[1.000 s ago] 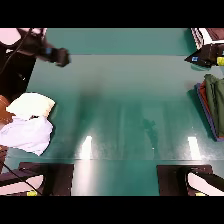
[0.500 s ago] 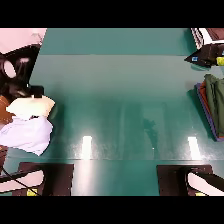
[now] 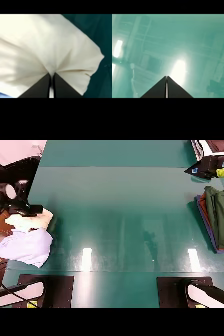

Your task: Fold the shirts.

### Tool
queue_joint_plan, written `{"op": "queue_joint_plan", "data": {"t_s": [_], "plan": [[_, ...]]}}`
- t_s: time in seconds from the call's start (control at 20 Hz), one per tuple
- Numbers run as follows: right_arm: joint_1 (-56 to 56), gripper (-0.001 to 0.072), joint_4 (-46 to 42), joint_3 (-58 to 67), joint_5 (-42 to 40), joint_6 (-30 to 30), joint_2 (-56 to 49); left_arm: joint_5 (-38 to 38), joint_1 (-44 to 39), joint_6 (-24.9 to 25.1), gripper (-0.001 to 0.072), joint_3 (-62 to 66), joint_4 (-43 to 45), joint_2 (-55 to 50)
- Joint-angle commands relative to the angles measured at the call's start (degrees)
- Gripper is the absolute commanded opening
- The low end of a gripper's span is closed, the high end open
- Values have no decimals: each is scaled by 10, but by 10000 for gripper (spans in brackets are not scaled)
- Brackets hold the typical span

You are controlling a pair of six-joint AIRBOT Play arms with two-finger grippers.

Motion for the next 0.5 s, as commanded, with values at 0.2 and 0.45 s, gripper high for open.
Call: {"op": "queue_joint_plan", "data": {"t_s": [0.2, 0.45], "plan": [[0, 15, 29, 103, -39, 0, 0, -75, -4, 12, 27, 230, -146, 181], [0, 15, 26, 189, -76, 0, 0, -112, -151, 23, 25, 382, -175, 223]]}}
